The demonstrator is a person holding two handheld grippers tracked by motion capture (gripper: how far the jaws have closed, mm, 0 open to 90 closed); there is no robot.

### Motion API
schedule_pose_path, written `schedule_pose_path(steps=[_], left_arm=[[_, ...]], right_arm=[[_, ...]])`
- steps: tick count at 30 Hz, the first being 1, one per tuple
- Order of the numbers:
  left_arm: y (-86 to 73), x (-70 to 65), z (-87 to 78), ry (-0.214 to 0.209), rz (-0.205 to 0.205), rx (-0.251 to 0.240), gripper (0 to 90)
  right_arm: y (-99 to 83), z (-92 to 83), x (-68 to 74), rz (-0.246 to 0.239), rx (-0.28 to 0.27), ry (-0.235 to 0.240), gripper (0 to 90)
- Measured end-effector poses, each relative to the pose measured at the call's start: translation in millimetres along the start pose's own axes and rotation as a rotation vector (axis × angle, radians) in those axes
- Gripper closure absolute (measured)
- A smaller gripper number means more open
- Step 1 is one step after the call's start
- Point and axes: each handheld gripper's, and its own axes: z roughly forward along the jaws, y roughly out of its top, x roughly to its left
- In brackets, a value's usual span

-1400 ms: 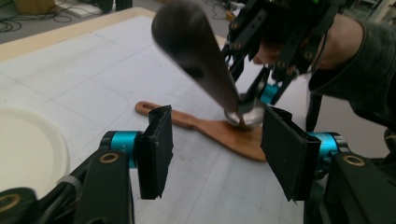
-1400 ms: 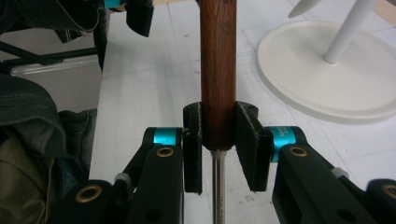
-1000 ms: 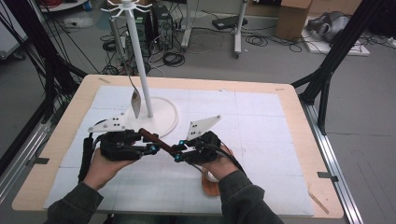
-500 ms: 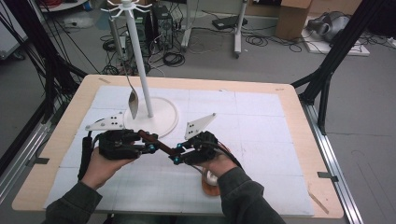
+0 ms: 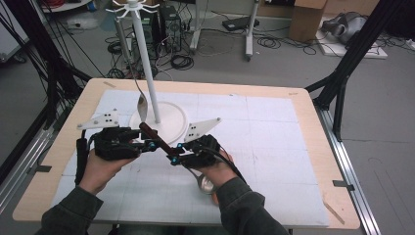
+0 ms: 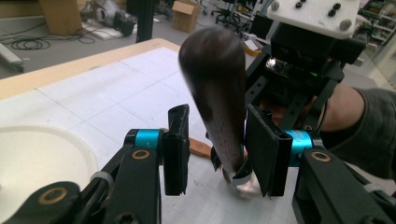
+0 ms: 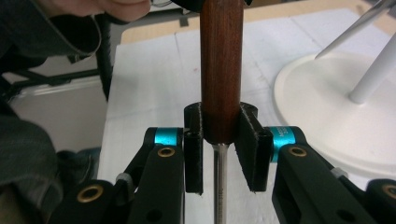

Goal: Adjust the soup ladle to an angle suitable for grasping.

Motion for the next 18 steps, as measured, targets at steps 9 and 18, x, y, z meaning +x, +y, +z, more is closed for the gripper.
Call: schedule_pose_path(steps=[9, 18], left_arm=[[-0.5, -0.7, -2.1, -0.025, 0.005, 0.005, 67.9], [-0.3, 2.4, -3.4, -0.04, 0.007, 0.012, 68.9]], right_arm=[[0.9, 9.3, -2.0, 0.002, -0.012, 0.047, 73.1], [-6.7, 10.9, -12.4, 0.041, -0.009, 0.135, 72.6]])
